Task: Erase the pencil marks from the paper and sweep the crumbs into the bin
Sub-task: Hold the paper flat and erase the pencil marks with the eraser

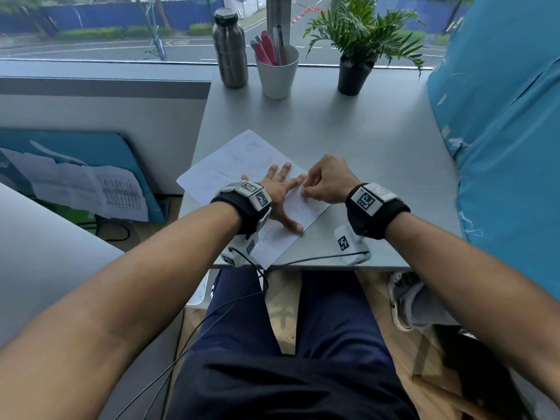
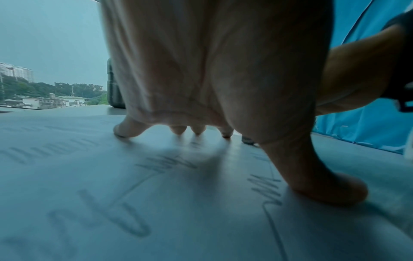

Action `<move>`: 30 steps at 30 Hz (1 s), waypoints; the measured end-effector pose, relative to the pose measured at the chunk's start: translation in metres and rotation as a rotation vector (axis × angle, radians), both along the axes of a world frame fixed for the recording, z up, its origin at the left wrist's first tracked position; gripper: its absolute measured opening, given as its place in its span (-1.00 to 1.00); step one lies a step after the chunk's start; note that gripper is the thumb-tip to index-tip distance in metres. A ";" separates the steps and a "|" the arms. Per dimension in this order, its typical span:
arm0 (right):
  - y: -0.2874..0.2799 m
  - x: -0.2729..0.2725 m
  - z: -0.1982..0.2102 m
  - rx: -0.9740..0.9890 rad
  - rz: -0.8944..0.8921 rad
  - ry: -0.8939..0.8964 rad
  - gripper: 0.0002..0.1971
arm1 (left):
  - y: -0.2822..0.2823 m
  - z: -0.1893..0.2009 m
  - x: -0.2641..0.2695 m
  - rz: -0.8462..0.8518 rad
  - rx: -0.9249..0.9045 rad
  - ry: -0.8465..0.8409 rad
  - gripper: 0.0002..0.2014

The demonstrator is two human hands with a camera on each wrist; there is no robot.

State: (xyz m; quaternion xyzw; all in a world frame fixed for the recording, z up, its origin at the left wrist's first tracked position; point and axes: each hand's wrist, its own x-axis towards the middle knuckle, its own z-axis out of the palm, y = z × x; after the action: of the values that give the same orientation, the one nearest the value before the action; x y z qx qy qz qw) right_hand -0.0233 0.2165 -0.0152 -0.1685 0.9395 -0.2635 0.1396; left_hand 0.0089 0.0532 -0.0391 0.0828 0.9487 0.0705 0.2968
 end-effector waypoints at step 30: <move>0.001 0.020 -0.002 -0.005 -0.040 0.014 -0.94 | 0.003 0.001 0.000 0.015 0.006 -0.004 0.36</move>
State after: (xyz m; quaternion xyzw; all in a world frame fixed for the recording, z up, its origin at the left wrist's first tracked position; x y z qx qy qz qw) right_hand -0.0030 0.2172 -0.0168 -0.1518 0.9430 -0.2672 0.1273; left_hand 0.0087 0.0560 -0.0378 0.0763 0.9485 0.0759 0.2979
